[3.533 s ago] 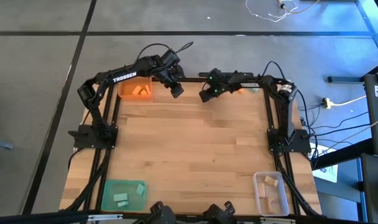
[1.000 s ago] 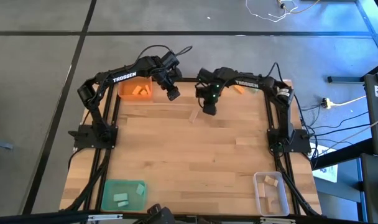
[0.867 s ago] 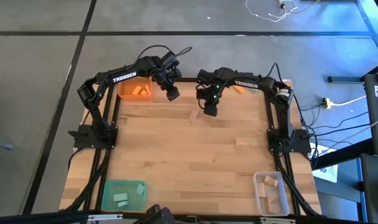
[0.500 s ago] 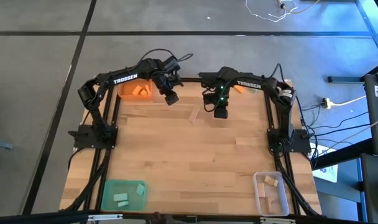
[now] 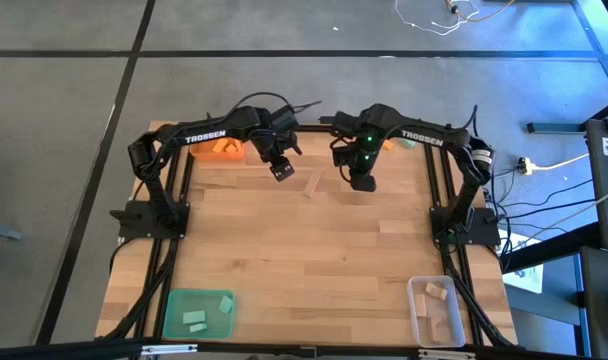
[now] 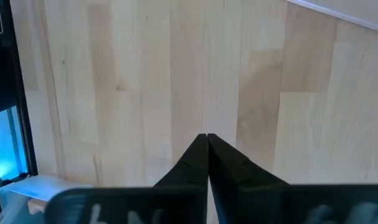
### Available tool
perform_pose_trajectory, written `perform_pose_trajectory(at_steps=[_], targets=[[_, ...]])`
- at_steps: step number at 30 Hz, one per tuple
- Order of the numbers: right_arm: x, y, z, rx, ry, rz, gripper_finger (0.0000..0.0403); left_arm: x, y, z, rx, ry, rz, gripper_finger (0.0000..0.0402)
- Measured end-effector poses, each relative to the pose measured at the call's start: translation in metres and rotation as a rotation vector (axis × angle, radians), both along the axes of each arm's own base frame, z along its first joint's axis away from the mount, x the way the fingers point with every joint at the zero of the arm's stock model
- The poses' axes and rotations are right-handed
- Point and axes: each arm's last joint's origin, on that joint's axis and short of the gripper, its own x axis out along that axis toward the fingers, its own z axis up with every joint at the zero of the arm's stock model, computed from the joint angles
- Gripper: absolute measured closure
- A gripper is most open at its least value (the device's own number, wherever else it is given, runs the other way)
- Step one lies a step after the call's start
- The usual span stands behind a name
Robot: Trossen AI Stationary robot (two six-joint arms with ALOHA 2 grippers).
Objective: Sort & place blocks by color
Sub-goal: Put the brown block into the transparent bin
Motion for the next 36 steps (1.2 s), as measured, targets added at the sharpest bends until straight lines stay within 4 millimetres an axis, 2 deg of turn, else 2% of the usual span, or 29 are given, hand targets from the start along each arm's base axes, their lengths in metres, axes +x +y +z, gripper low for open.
perform_pose_trajectory(at_steps=[4, 8, 14, 18, 22, 28, 31, 36], targets=[[0.006, 0.001, -0.008, -0.043, 0.015, 0.042, 0.0377, -0.002, -0.001, -0.001, -0.013, 0.021, 0.007, 0.0245], [0.015, 0.002, -0.012, -0.127, -0.005, 0.072, 0.034, -0.004, -0.002, -0.001, -0.03, 0.042, 0.023, 0.0245], [0.027, 0.002, -0.012, -0.228, -0.097, 0.088, 0.0282, -0.004, -0.002, -0.002, -0.029, 0.046, 0.018, 0.0245], [0.035, 0.0, -0.01, -0.327, -0.174, 0.168, 0.0258, -0.006, -0.003, -0.002, -0.024, 0.065, -0.021, 0.0245], [0.044, -0.002, -0.007, -0.427, -0.28, 0.256, 0.0252, -0.01, -0.001, -0.003, -0.036, 0.096, -0.018, 0.0245], [0.055, -0.005, -0.001, -0.447, -0.425, 0.271, 0.0251, -0.012, 0.001, -0.003, -0.037, 0.101, -0.008, 0.0245], [0.057, -0.005, 0.0, -0.435, -0.437, 0.215, 0.0251, -0.013, 0.003, -0.003, -0.036, 0.102, 0.003, 0.0245], [0.057, -0.005, 0.0, -0.441, -0.441, 0.224, 0.0251, -0.018, 0.01, -0.003, -0.04, 0.11, 0.027, 0.0245]])
